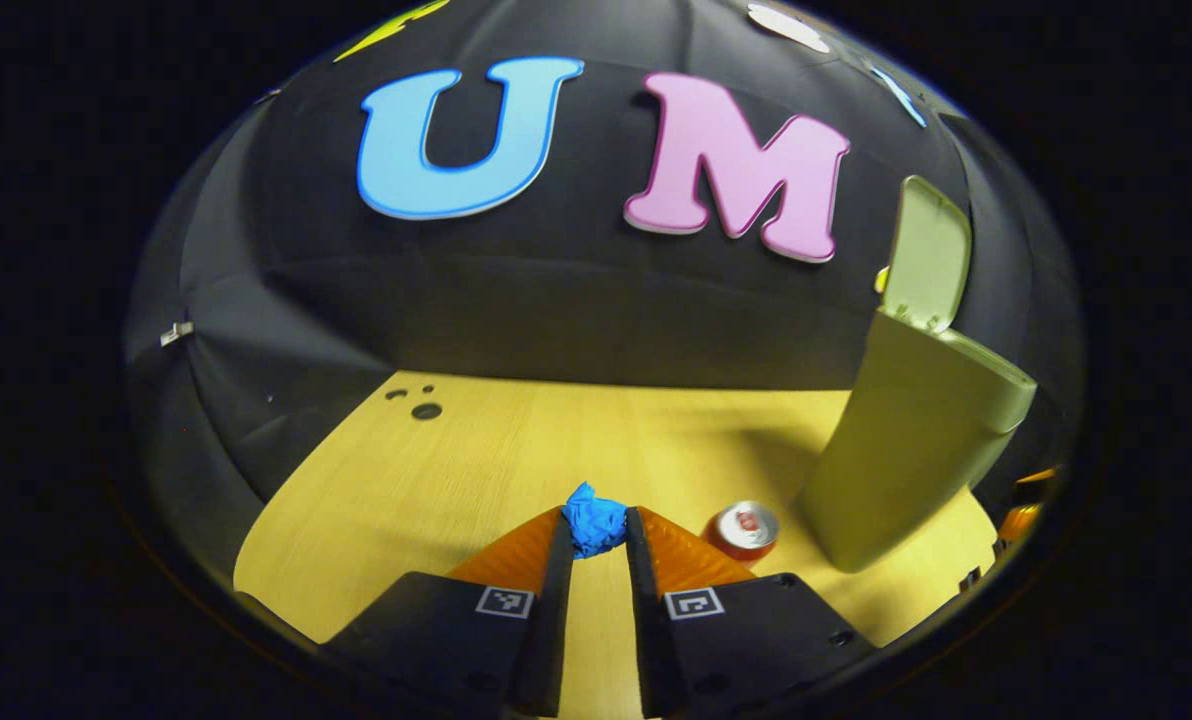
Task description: Press the lid of the desktop garbage bin to open it, pick up the crumpled paper on the desktop and throw it into the bin, then pick up the pop can on the desktop and drop it into the bin, and finally close the garbage bin lid.
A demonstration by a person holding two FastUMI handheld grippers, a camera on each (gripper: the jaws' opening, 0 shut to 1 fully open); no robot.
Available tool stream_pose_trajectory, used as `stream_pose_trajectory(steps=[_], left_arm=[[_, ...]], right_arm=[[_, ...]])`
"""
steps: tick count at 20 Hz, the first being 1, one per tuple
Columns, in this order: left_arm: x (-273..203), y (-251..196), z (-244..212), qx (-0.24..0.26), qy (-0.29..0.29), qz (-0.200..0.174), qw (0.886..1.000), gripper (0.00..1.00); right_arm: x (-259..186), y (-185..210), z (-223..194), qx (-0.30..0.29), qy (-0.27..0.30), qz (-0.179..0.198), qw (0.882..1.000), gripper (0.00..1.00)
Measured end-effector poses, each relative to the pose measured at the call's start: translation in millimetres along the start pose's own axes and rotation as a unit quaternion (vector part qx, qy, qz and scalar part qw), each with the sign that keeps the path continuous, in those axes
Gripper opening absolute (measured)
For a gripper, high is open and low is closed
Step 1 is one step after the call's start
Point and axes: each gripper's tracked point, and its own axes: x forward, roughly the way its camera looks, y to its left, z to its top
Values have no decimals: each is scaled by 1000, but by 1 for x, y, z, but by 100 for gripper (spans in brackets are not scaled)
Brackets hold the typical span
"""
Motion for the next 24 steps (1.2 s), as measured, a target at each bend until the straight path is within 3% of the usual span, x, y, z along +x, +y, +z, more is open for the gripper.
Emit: stream_pose_trajectory(steps=[7, 15, 19, 24], left_arm=[[-20, -97, 83, 49, -61, -109, 991, 33], [-19, -246, 111, 84, -82, -273, 955, 33], [-14, -297, 100, 93, -65, -330, 937, 33], [-9, -324, 91, 111, -50, -353, 928, 33]], right_arm=[[-7, -10, 13, 4, -30, -5, 1000, 99], [-19, -32, 11, -4, -44, -29, 999, 99], [-17, -43, 10, 6, -42, -44, 998, 99], [-14, -50, 7, 13, -37, -55, 998, 99]])
